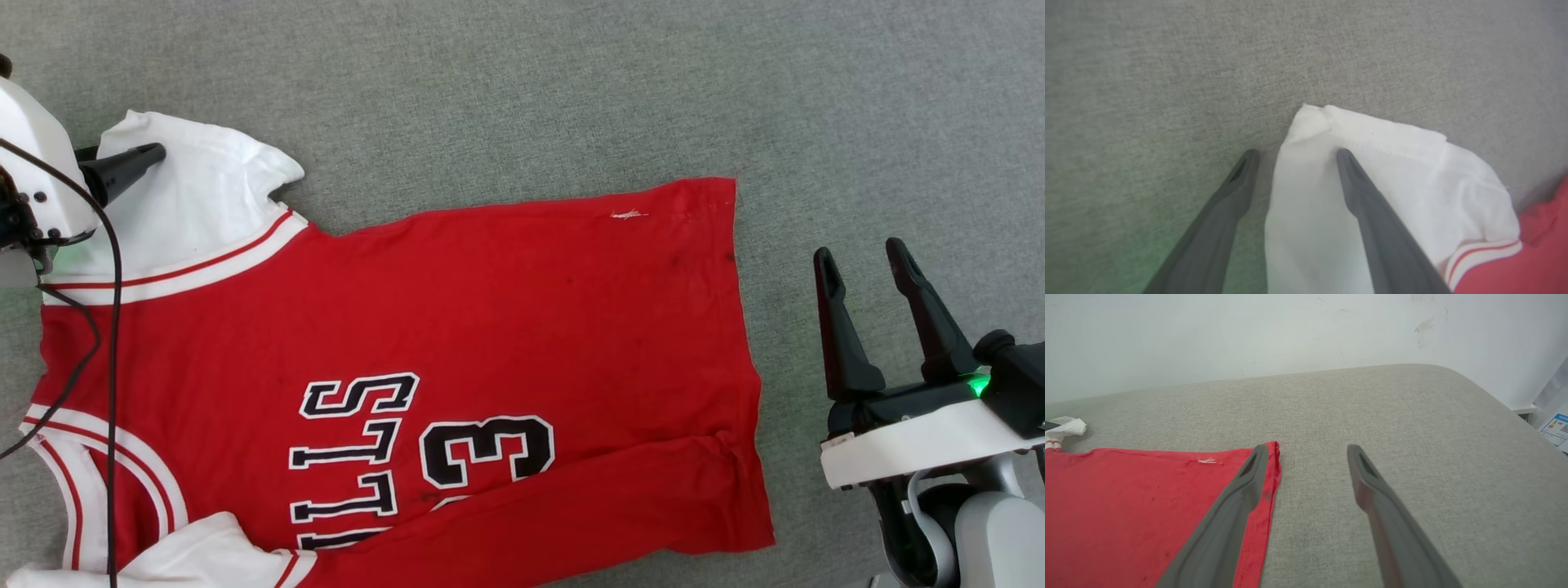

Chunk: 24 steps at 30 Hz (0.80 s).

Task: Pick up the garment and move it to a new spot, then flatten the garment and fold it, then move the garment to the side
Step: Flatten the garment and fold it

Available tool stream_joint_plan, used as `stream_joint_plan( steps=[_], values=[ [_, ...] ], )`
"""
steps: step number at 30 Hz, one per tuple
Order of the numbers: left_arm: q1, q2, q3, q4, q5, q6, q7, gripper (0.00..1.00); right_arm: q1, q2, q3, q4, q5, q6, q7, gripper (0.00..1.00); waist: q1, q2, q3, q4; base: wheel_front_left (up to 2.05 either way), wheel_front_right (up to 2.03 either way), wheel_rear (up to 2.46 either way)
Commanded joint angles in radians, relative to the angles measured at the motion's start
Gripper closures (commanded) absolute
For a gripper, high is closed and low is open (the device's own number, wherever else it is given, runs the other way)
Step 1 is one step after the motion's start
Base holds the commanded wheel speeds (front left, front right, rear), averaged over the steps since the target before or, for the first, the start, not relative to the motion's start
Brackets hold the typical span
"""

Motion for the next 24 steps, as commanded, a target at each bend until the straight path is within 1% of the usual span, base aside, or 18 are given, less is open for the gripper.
stream_joint_plan(
  steps=[1,2,4,5,6,9,13,15,20,24],
  values=[
    [0.066,-0.039,-0.043,0.033,-0.008,0.001,0.048,0.0,-0.011,0.003,0.002,0.001,0.008,0.0,-0.007,0.0,0.0001,-0.0001,0.003,-0.003,0.0,0.0,0.0],
    [0.078,-0.051,-0.052,0.049,-0.017,0.007,0.079,0.0,-0.013,0.003,0.003,0.006,0.01,0.0,-0.007,0.0,0.0001,-0.0001,0.005,-0.004,0.0,0.0,0.0],
    [0.102,-0.079,-0.062,0.077,-0.045,0.013,0.133,0.63,-0.02,0.003,0.004,0.011,0.013,0.0,-0.007,0.0,0.0001,-0.0001,0.006,-0.004,0.0,0.0,0.0],
    [0.11,-0.088,-0.07,0.086,-0.047,0.016,0.147,0.96,-0.025,0.003,0.004,0.013,0.014,0.0,-0.006,0.0,0.0001,-0.0001,0.006,-0.006,0.0,0.0,0.0],
    [0.121,-0.096,-0.075,0.096,-0.054,0.022,0.162,1.0,-0.028,0.003,0.005,0.015,0.015,0.0,-0.003,0.0,0.0001,-0.0001,0.005,-0.008,0.0,0.0,0.0],
    [0.141,-0.119,-0.074,0.11,-0.07,0.022,0.173,1.0,-0.029,0.003,0.0,0.019,0.016,0.0,0.007,0.0,0.0001,-0.0001,-0.001,-0.008,0.0,0.0,0.0],
    [0.135,-0.113,-0.071,0.123,-0.046,0.018,0.108,1.0,-0.025,0.003,-0.002,0.019,0.026,0.0,0.034,0.0,0.0001,-0.0001,-0.02,0.003,0.0,0.0,0.0],
    [0.115,-0.104,-0.068,0.124,-0.029,0.017,0.074,1.0,-0.028,0.003,-0.002,0.03,0.041,0.0,0.067,0.0,0.0001,-0.0001,-0.033,0.012,0.0,0.0,0.0],
    [0.042,-0.091,-0.065,0.094,0.022,0.007,-0.03,1.0,-0.062,0.003,-0.017,0.095,0.096,0.0,0.221,0.0,0.0001,-0.0001,-0.081,0.051,0.0,0.0,0.0],
    [-0.013,-0.092,-0.073,0.049,0.061,0.001,-0.112,1.0,-0.109,-0.026,-0.029,0.147,0.122,0.0,0.38,0.0,0.0001,-0.0001,-0.113,0.095,0.0,0.0,0.0]
  ],
)
